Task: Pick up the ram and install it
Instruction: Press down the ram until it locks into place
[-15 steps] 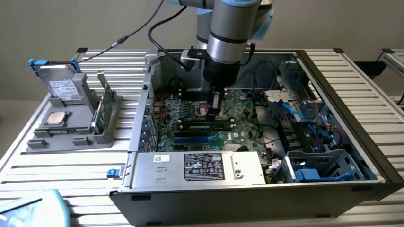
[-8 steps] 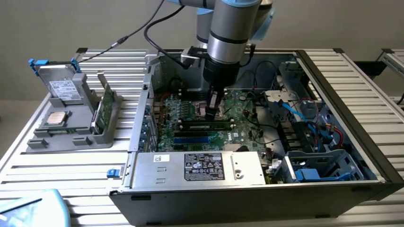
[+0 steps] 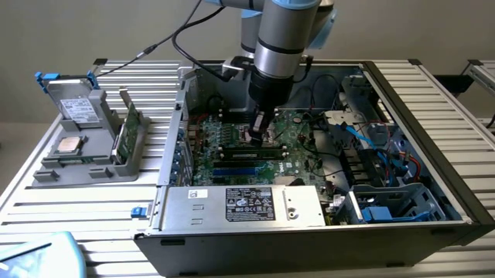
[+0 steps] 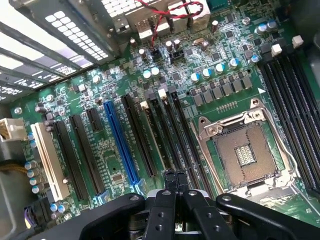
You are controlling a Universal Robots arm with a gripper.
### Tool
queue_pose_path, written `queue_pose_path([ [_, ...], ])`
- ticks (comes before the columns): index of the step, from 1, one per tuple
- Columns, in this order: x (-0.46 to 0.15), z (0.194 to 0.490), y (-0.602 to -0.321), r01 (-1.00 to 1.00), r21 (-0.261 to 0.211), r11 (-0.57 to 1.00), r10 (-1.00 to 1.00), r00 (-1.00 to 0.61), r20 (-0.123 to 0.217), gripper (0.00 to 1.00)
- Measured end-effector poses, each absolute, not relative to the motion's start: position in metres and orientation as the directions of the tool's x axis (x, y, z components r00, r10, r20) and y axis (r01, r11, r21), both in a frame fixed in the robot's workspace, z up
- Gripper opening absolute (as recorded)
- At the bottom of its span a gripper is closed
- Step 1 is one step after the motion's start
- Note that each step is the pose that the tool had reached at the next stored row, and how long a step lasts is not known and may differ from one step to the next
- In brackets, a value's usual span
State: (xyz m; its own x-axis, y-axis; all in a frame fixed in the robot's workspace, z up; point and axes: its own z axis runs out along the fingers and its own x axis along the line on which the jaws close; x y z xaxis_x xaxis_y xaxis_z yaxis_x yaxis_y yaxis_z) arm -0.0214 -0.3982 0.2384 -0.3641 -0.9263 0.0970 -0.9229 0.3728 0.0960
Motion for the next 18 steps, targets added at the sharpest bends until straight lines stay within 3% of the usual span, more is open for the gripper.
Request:
queue_pose_path([
  [7, -0.0214, 0.2384, -0.3982, -0.889, 0.093, 0.448, -0.893, -0.439, 0.102, 0.11],
  [18, -0.0214, 0.2394, -0.3982, -0.849, 0.059, 0.525, -0.845, -0.512, 0.154, 0.11],
])
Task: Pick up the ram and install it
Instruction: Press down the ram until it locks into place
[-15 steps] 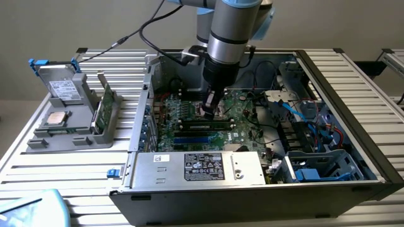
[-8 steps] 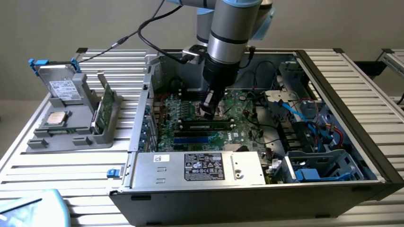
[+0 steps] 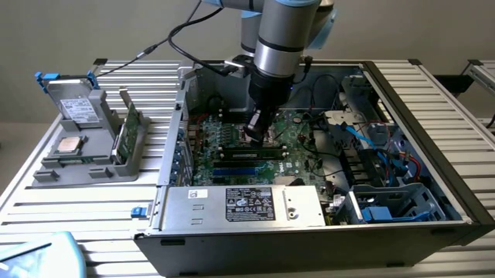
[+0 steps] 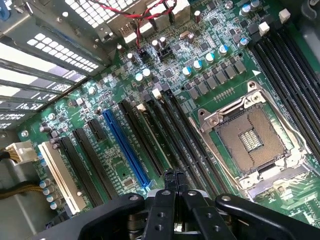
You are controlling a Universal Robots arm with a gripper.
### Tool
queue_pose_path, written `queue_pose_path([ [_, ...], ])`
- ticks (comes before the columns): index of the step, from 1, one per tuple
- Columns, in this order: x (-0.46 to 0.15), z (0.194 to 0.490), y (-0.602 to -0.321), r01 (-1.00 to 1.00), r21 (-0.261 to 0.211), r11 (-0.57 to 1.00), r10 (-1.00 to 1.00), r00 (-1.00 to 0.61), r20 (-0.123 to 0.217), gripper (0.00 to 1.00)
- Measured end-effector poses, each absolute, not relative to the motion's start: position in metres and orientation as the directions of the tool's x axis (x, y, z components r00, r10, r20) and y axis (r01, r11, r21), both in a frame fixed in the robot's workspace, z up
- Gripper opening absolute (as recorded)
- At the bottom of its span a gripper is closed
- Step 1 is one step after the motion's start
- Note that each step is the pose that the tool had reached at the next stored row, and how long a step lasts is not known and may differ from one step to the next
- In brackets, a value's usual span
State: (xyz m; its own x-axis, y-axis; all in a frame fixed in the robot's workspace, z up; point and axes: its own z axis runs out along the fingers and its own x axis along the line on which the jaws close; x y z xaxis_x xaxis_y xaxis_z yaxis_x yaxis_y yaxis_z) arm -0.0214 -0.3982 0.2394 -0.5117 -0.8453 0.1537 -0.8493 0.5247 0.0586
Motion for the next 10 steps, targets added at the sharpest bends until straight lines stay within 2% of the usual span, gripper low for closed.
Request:
queue_pose_path([
  [5, -0.0214, 0.2401, -0.3982, -0.828, 0.043, 0.559, -0.821, -0.545, 0.169, 0.11],
  [10, -0.0214, 0.2412, -0.3982, -0.806, 0.027, 0.591, -0.797, -0.580, 0.168, 0.11],
])
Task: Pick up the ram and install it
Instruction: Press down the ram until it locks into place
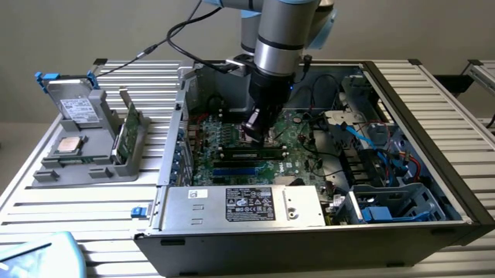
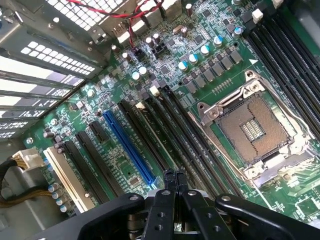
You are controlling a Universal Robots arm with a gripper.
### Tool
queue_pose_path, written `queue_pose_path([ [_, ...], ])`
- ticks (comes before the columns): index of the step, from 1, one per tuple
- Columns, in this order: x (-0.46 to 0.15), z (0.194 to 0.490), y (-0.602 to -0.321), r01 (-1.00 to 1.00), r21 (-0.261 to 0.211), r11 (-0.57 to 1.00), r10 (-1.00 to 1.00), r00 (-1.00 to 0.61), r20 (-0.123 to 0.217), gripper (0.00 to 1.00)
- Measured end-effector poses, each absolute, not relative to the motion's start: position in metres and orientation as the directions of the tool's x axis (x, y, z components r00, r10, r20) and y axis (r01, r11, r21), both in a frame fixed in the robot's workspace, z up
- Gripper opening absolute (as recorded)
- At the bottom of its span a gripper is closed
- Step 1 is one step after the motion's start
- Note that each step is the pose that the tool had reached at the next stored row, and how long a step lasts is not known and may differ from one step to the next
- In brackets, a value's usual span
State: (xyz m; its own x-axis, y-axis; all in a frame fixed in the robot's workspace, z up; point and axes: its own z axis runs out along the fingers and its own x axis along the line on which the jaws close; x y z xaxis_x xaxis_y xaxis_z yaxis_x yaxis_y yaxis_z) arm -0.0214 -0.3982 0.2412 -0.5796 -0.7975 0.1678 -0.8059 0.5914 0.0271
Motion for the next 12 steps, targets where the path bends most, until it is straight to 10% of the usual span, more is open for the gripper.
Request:
queue_pose_path([
  [12, -0.0214, 0.2441, -0.3981, -0.742, -0.007, 0.671, -0.732, -0.664, 0.153, 0.11],
])
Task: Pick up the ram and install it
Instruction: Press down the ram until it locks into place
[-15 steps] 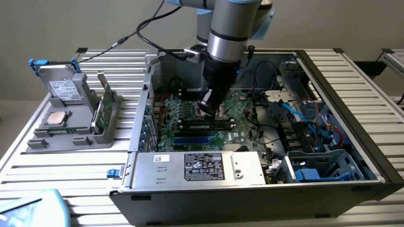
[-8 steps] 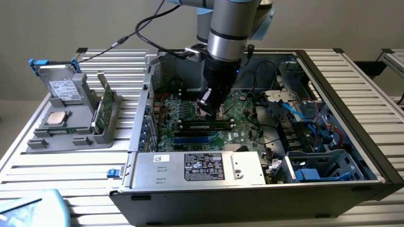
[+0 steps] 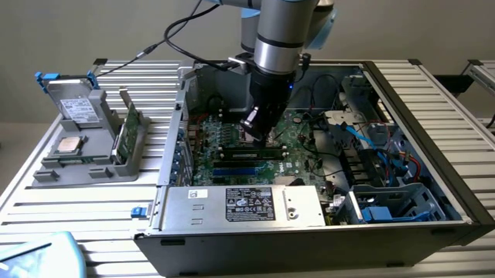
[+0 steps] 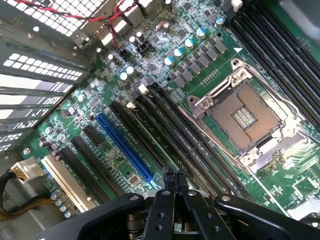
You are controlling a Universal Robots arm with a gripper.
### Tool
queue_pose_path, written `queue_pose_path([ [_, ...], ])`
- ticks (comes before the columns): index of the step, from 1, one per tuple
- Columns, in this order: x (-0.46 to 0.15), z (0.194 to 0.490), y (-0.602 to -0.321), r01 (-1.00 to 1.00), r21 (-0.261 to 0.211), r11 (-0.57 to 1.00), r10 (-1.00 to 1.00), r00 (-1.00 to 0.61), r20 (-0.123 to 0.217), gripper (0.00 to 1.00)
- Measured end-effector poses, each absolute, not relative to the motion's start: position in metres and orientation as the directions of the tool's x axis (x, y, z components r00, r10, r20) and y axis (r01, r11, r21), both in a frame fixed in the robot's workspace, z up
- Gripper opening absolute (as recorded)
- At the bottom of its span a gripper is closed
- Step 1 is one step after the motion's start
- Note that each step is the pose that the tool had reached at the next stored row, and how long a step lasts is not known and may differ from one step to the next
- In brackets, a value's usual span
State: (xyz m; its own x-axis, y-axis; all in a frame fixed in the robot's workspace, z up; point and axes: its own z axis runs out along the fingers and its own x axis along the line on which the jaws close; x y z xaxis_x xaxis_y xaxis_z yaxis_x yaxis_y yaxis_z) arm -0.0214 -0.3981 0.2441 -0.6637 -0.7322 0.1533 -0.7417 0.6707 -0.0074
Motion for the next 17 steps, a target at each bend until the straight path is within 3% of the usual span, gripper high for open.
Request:
queue_pose_path([
  [17, -0.0214, 0.2447, -0.3981, -0.582, -0.022, 0.813, -0.574, -0.807, 0.140, 0.11],
])
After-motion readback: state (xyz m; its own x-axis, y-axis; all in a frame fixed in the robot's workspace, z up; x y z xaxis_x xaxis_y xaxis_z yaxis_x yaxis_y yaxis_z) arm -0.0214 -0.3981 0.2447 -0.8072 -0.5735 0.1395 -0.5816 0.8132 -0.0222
